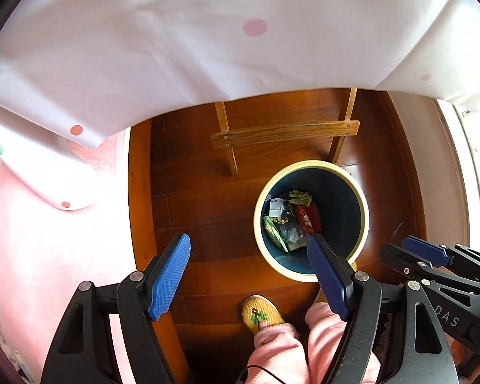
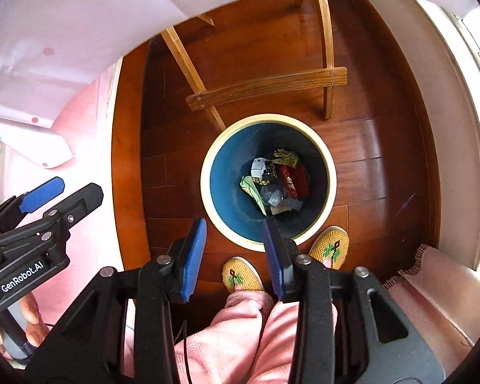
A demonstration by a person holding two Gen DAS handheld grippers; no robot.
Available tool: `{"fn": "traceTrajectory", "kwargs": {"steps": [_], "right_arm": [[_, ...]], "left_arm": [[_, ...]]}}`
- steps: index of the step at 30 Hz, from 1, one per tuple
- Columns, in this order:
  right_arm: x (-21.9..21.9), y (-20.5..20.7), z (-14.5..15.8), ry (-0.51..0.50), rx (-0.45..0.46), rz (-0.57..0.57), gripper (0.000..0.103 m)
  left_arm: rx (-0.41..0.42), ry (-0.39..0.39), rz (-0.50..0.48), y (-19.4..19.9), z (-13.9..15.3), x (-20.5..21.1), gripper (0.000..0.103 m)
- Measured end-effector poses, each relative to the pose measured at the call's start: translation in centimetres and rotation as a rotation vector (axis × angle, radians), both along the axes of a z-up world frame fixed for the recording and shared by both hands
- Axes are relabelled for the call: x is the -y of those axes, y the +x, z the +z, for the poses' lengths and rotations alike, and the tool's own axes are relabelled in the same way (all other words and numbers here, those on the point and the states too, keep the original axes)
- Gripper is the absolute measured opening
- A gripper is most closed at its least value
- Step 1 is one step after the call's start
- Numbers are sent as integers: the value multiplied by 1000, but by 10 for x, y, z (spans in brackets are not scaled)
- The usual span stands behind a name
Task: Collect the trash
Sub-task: 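Open both tools over the bin to drop the bottle and block, then move both open tools back over the table toward the carton and green box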
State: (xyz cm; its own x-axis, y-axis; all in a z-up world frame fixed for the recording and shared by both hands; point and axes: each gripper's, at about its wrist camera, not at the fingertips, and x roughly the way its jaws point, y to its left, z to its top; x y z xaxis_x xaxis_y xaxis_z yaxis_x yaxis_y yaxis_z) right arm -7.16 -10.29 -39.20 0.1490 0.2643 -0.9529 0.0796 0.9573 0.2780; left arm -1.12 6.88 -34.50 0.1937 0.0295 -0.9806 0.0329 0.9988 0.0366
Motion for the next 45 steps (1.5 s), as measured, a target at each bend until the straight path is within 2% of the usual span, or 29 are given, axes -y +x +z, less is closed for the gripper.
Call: {"fn": "traceTrajectory", "kwargs": {"steps": [5, 9, 19, 25, 37, 45], "right_arm": [[4, -3, 44, 0, 39, -25, 33], [4, -6, 88, 4, 79, -34, 33], [-1, -17, 219, 6, 232, -52, 33], [-3, -26, 278, -6, 312, -63, 33], [-2, -27, 357, -55, 467, -107, 33], [13, -10, 393, -105, 561, -129, 33]], "left_arm": [[37, -23, 19, 3, 42, -5, 77], [78, -51, 20, 4, 92, -6, 77], [222, -121, -43, 0, 221, 7, 77], [320, -126, -96, -2, 288, 9, 77], [460, -154, -137, 6, 367, -1, 77], [560, -197, -208, 22, 410, 10, 77]]}}
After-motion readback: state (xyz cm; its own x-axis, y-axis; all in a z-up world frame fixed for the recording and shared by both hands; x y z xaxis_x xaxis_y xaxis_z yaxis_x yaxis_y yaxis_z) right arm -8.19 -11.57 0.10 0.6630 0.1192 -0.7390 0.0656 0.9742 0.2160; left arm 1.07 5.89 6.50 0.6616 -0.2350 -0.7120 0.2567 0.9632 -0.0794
